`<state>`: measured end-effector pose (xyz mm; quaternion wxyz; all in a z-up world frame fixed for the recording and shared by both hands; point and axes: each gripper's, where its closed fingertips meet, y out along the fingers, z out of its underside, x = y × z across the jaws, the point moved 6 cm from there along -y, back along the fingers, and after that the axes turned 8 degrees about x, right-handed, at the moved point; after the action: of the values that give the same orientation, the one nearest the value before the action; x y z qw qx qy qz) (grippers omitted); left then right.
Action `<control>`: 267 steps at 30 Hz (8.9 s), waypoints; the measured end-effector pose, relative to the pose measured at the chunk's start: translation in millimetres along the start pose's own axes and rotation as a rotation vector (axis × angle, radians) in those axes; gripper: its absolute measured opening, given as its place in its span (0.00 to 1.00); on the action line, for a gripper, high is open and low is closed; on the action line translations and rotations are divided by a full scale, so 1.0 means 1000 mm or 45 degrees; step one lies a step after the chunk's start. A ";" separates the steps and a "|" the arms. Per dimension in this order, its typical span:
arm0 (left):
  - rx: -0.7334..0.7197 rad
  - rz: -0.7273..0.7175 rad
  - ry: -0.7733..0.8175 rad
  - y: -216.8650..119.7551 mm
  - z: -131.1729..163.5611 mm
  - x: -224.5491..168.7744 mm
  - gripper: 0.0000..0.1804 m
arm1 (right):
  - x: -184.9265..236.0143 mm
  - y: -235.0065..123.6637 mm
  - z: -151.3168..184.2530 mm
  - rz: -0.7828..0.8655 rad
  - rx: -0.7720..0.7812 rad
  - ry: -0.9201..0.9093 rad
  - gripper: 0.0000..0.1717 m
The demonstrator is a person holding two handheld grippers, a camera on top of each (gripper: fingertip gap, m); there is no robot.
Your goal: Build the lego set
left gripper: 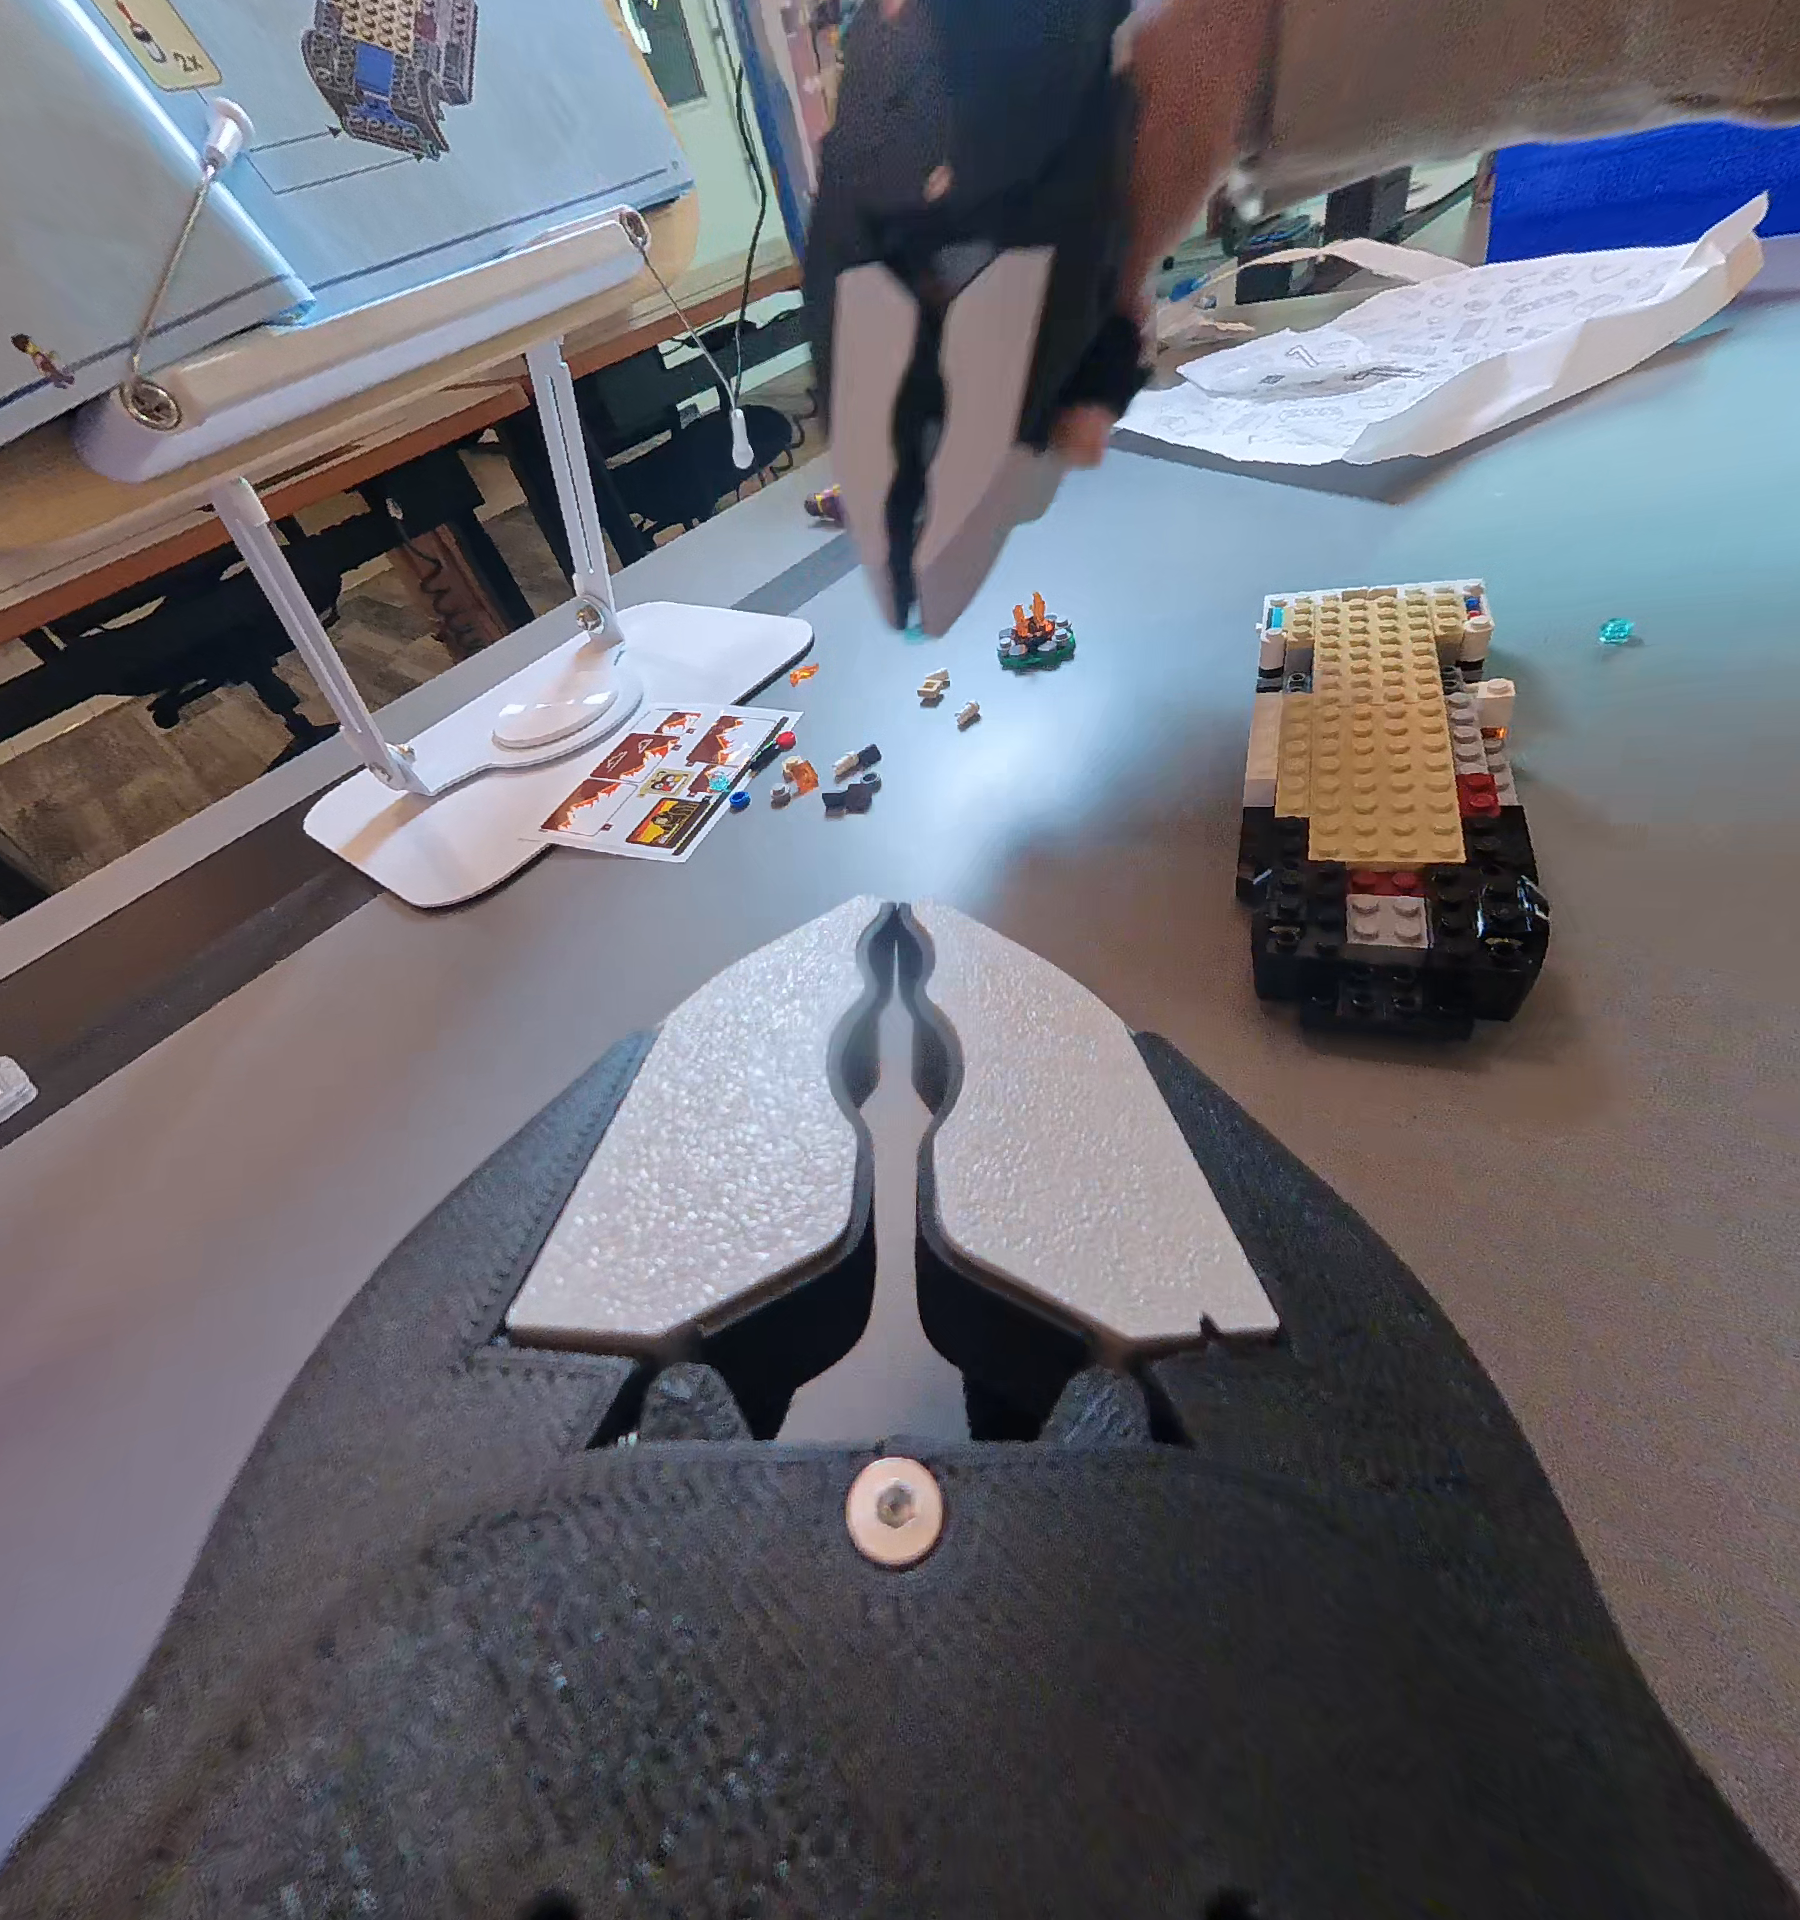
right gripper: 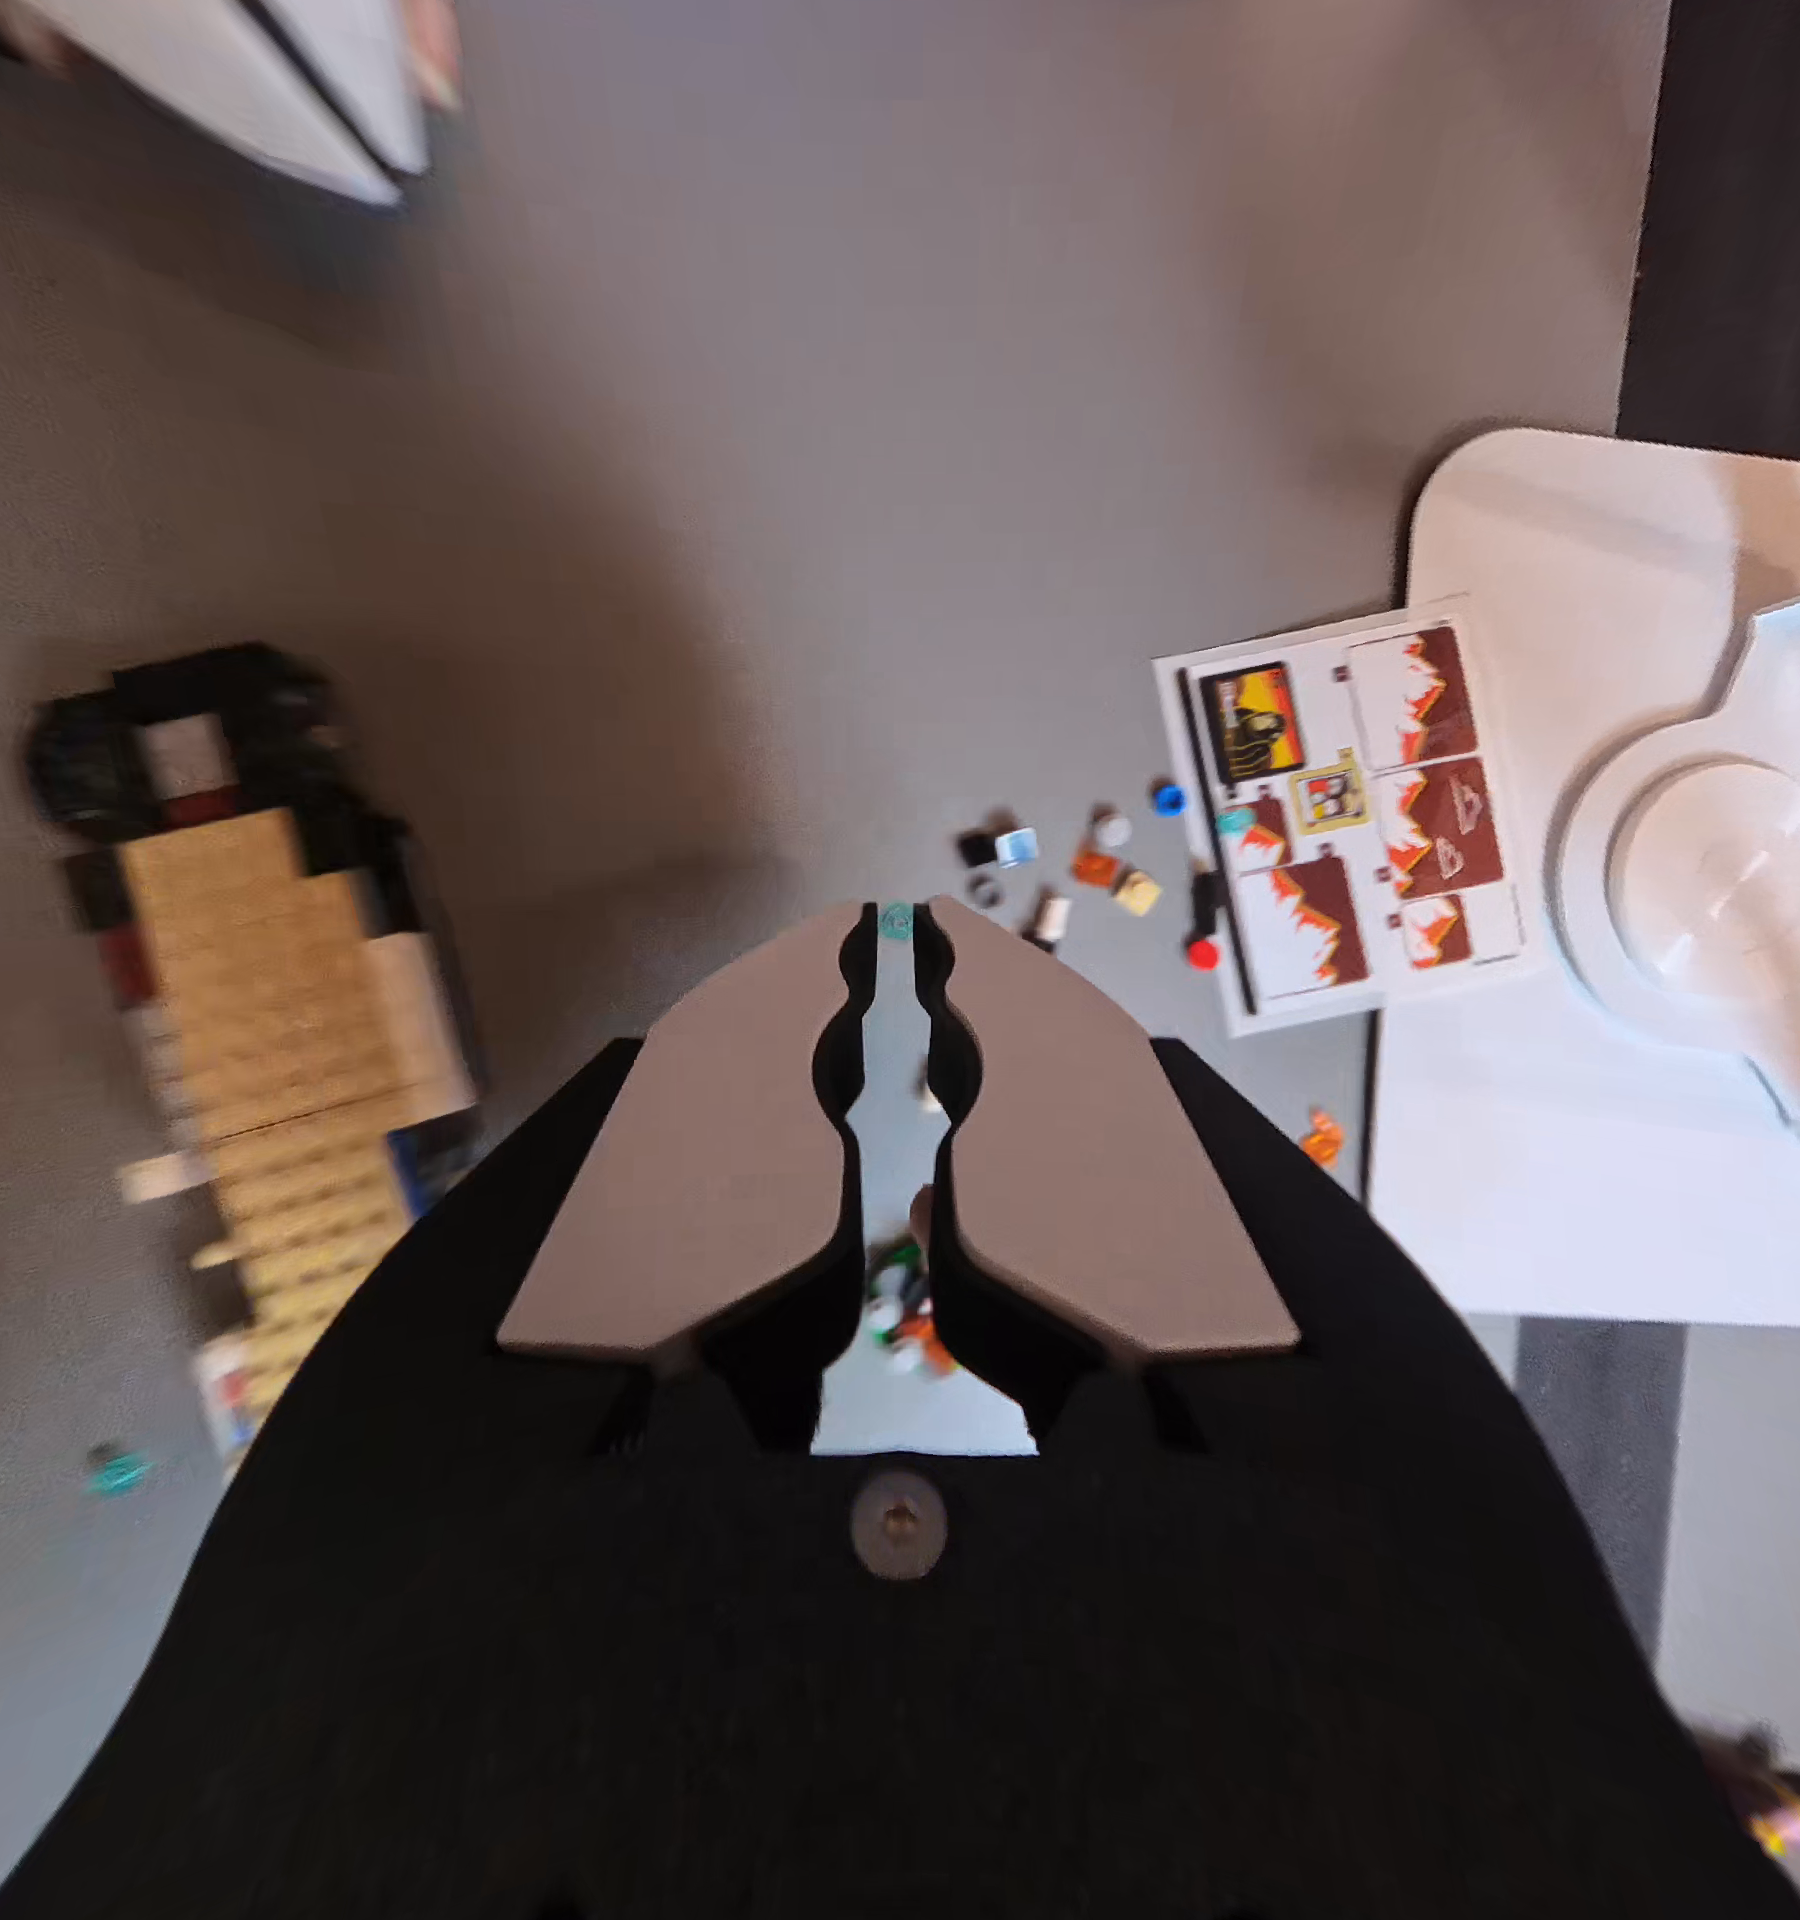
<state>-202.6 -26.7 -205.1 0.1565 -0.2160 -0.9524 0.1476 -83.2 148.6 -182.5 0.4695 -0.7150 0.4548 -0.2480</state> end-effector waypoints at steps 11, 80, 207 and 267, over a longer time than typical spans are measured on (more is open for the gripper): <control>0.031 0.004 0.048 0.004 0.003 -0.005 0.00 | 0.182 -0.013 0.098 0.004 0.132 0.178 0.04; -0.181 -0.239 -0.167 -0.022 -0.008 0.033 0.00 | 0.114 -0.081 0.140 1.100 -1.087 0.711 0.00; -0.143 -0.090 -0.135 -0.022 -0.017 0.007 0.00 | 0.196 -0.023 0.080 0.104 0.086 0.273 0.07; 0.798 1.056 0.581 0.134 -0.067 -0.195 0.04 | 0.222 -0.030 0.151 0.135 0.003 0.295 0.03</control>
<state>37.7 14.1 -237.1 0.3439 -0.5417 -0.6405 0.4218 150.9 24.1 -237.5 0.4271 -0.6561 0.5427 -0.3042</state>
